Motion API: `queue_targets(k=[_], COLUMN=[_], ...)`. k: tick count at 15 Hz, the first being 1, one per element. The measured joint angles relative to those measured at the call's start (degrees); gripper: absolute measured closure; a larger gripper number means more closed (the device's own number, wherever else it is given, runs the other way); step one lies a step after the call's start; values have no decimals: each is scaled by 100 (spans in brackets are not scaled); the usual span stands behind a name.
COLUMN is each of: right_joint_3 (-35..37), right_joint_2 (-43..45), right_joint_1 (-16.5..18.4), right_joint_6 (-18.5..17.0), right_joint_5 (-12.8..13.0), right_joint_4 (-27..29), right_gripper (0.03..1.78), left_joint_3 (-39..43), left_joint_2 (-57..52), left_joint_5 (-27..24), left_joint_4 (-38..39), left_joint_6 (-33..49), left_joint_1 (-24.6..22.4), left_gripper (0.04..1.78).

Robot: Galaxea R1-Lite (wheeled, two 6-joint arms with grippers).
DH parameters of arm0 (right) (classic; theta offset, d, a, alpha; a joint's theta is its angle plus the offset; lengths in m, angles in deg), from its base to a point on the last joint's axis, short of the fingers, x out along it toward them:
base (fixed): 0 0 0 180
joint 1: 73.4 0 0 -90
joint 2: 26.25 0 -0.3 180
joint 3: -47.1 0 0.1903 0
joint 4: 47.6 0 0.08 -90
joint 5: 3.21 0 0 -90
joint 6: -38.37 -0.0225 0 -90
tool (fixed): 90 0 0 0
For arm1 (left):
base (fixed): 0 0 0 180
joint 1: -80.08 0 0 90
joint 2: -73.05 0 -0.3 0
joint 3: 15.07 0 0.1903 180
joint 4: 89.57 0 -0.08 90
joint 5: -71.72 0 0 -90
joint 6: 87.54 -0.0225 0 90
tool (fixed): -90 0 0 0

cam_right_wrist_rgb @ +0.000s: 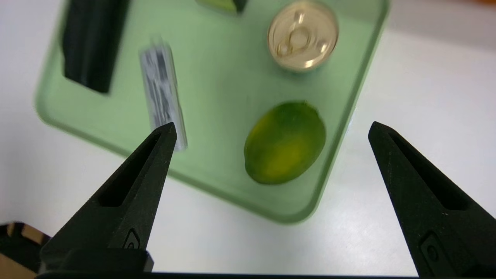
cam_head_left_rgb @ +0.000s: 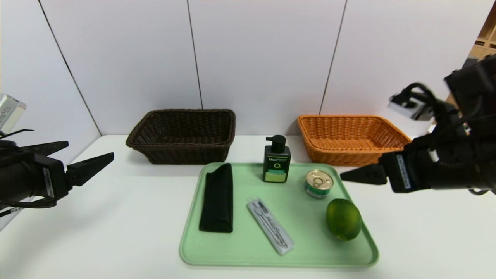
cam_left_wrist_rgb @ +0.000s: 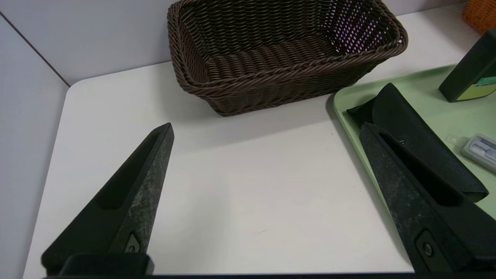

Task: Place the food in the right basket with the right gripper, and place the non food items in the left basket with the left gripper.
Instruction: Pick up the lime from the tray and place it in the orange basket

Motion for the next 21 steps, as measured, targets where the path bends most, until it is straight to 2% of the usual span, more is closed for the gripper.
queue_targets(k=[2, 7, 13, 18, 21], right_joint_3=[215, 728, 877, 1039, 1251], right_joint_2=[-258, -639, -1108, -1423, -1463], right_joint_1=[-149, -205, -190, -194, -202], right_joint_6=[5, 30, 33, 193, 372], right_joint_5=[118, 469, 483, 480, 489], right_joint_4=[11, -290, -833, -1185, -1538], right_gripper=[10, 10, 10, 10, 55], left_joint_3=[85, 286, 466, 501, 501], left_joint_2=[-24, -204, -360, -379, -380], left_joint_5=[11, 22, 22, 17, 13], left_joint_4=[22, 33, 48, 238, 276], left_joint_6=[-16, 6, 52, 129, 166], left_joint_1=[-2, -13, -15, -17, -17], left_gripper=[13, 13, 13, 13, 13])
